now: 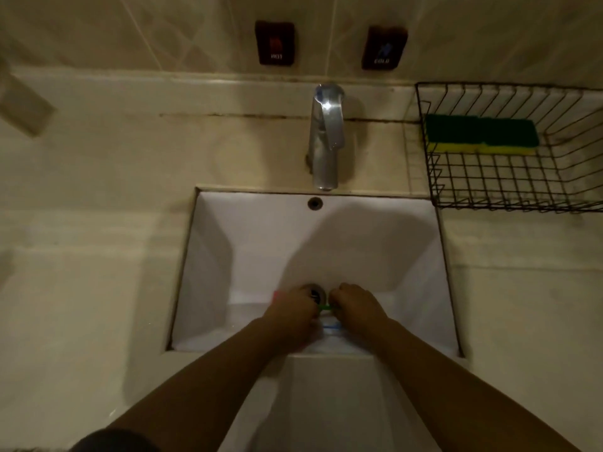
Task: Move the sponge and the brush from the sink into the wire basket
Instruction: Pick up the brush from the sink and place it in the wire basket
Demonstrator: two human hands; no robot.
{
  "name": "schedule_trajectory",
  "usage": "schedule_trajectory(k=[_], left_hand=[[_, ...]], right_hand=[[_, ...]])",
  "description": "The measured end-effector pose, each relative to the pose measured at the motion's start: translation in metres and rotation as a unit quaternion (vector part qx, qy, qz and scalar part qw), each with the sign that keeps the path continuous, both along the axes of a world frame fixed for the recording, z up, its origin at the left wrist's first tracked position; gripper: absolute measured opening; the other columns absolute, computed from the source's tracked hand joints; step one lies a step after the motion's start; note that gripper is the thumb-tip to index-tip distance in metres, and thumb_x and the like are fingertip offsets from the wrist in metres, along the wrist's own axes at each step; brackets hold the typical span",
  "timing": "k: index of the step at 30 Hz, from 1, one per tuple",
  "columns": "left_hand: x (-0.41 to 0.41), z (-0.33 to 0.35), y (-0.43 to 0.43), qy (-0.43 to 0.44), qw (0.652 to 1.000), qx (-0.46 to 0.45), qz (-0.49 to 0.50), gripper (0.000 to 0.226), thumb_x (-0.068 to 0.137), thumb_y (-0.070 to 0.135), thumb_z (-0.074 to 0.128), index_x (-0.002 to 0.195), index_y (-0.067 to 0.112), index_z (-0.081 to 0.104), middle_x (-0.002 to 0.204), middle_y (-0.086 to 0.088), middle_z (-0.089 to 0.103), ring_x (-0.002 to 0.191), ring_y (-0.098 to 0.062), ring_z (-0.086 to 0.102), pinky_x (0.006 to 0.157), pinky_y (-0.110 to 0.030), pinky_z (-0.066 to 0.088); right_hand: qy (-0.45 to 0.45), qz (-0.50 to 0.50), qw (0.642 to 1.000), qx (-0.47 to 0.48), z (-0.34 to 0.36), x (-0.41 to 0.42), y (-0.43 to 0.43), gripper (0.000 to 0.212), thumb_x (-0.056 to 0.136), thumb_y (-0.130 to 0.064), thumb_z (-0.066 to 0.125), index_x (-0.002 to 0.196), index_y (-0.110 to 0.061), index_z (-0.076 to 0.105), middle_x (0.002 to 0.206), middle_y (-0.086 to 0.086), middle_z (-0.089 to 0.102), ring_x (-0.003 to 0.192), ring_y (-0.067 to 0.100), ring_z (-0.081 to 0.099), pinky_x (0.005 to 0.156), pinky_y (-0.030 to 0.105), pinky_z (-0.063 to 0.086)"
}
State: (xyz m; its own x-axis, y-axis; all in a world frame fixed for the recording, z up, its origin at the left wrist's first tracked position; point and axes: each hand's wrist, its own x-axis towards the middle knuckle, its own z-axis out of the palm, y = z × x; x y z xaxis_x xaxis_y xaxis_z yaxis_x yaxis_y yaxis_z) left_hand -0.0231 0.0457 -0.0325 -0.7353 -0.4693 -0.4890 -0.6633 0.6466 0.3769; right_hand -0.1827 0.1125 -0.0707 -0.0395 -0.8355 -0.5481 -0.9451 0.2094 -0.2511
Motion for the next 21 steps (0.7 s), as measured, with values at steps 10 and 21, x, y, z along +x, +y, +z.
schedule_trajectory(k=[10,21], left_hand=[[-0.003,0.011,0.001,0.009,0.998,-0.046,-0.03,0.021,0.09,0.028,0.059,0.108,0.021,0.07,0.122,0.001,0.063,0.108,-0.024,0.061,0.095,-0.04,0.048],[-0.003,0.102,-0.018,0.117,0.983,-0.139,-0.005,0.011,0.095,0.023,0.059,0.097,0.017,0.069,0.104,0.0,0.067,0.096,-0.015,0.062,0.089,-0.03,0.052]], right_hand=[[-0.075,-0.042,0.996,0.003,0.009,-0.014,-0.002,0.003,0.091,-0.013,0.054,0.092,-0.014,0.057,0.096,0.016,0.062,0.087,0.033,0.058,0.07,0.037,0.043],[0.002,-0.09,0.978,-0.187,0.137,-0.027,-0.02,0.006,0.093,-0.015,0.056,0.094,-0.02,0.059,0.087,0.002,0.062,0.077,0.018,0.058,0.069,0.034,0.052]])
